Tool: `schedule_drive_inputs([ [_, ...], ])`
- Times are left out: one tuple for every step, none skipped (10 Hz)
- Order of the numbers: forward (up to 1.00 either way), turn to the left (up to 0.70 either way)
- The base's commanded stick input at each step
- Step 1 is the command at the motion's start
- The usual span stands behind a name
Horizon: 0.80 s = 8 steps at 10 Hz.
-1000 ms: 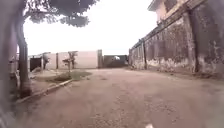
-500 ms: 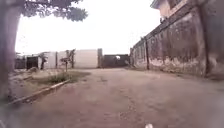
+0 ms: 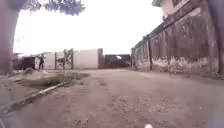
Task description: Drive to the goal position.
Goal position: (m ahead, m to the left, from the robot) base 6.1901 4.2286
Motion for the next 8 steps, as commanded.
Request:
schedule_drive_inputs([
  [1.00, 0.00],
  [1.00, 0.00],
  [1.00, 0.00],
  [1.00, 0.00],
  [1.00, 0.00],
  [1.00, 0.00],
  [1.00, 0.00],
  [1.00, 0.00],
])
